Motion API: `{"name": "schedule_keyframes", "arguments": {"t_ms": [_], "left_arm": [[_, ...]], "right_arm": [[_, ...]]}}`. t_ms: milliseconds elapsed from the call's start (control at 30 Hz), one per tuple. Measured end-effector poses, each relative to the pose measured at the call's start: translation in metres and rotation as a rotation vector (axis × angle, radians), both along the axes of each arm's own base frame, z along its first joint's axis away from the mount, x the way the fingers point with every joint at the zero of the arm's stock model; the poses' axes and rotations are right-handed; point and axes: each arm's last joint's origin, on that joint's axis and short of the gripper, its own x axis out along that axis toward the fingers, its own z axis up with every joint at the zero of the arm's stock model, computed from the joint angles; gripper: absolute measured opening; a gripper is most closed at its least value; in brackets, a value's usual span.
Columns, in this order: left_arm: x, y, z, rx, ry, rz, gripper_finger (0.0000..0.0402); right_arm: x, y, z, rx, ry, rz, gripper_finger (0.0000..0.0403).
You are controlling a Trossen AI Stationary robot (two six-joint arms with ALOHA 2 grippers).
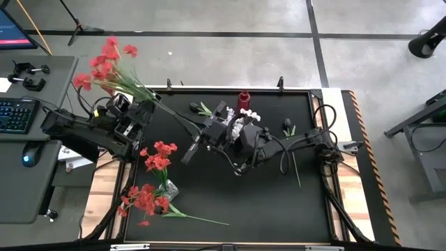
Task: Sort flowers into vase by color
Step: Put the red flowers into the left transparent vase
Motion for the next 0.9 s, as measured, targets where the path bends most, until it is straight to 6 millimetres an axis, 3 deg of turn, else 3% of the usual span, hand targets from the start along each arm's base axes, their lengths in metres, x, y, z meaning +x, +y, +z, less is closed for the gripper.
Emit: {"name": "schedule_keyframes", "arguments": {"t_ms": [467,900], "left_arm": [[0.0011,-0.0023,-0.0007,0.012,0.005,-0.022,0.0162],[0.0014,-0.0013,-0.001,-0.005,0.013,0.004,0.0174]], "right_arm": [[0.0017,-0.0021,-0.0012,0.017,-0.003,0.031,0.0],[0.0035,-0.0068,-0.0021,-0.004,0.017,0.022,0.0]]}}
